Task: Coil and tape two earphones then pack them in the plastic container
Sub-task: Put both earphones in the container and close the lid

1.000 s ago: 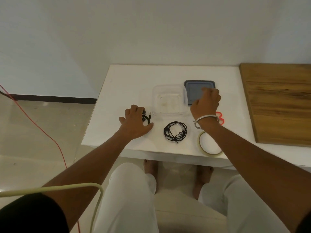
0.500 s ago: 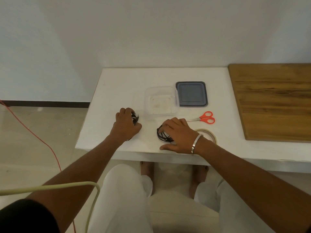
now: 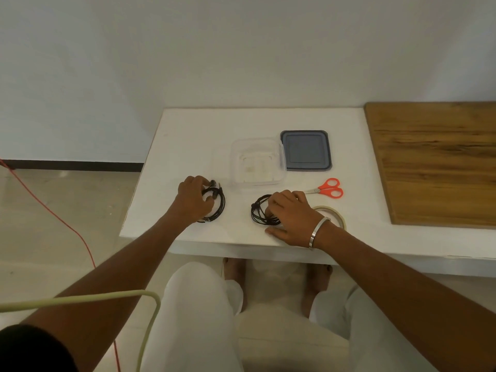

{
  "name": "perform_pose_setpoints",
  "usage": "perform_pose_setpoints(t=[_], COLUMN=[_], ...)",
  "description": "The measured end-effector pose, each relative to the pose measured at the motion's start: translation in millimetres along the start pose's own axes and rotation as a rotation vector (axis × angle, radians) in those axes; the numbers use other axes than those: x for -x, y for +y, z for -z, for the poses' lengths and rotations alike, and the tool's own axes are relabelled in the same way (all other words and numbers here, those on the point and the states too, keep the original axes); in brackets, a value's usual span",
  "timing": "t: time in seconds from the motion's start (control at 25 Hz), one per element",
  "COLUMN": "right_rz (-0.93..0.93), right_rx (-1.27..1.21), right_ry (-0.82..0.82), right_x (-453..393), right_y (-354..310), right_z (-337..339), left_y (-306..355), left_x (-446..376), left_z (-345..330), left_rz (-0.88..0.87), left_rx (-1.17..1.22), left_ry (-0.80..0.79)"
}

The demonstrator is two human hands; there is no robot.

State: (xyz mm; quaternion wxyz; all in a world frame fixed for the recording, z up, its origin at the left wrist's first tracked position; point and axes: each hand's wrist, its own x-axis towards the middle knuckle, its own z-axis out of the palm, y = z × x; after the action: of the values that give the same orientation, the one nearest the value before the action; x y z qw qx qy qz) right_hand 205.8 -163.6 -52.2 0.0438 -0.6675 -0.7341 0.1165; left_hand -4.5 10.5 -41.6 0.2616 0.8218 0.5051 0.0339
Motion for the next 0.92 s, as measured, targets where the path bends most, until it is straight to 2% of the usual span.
perform_pose_setpoints(t=[0.24, 0.36, 0.52, 0.64, 0.8, 0.92], right_rz=[0.013, 0.015, 0.051, 0.056, 0.126, 0.124], right_rx=[0.059, 0.091, 0.096, 0.095, 0.178, 0.012], right_ry=[0.009, -0.002, 0.078, 0.033, 0.105, 0.065], right_x=[-3, -5, -3, -3, -6, -9], right_y=[1, -1, -2, -3, -5, -5], right_z=[-4, -6, -6, -4, -2, 16], left_y=[-3, -2, 8, 17, 25, 28], left_x=[-5, -1, 5, -1, -9, -13], left_z=[0, -2, 9, 29, 54, 65], left_rz=[-0.012, -0.047, -0.044, -0.028, -0.064, -0.085], left_rx=[-0.197, -0.282, -0.133, -0.015, -0.056, -0.058], left_ry=[-0.079, -0.067, -0.068, -0.128, -0.225, -0.242])
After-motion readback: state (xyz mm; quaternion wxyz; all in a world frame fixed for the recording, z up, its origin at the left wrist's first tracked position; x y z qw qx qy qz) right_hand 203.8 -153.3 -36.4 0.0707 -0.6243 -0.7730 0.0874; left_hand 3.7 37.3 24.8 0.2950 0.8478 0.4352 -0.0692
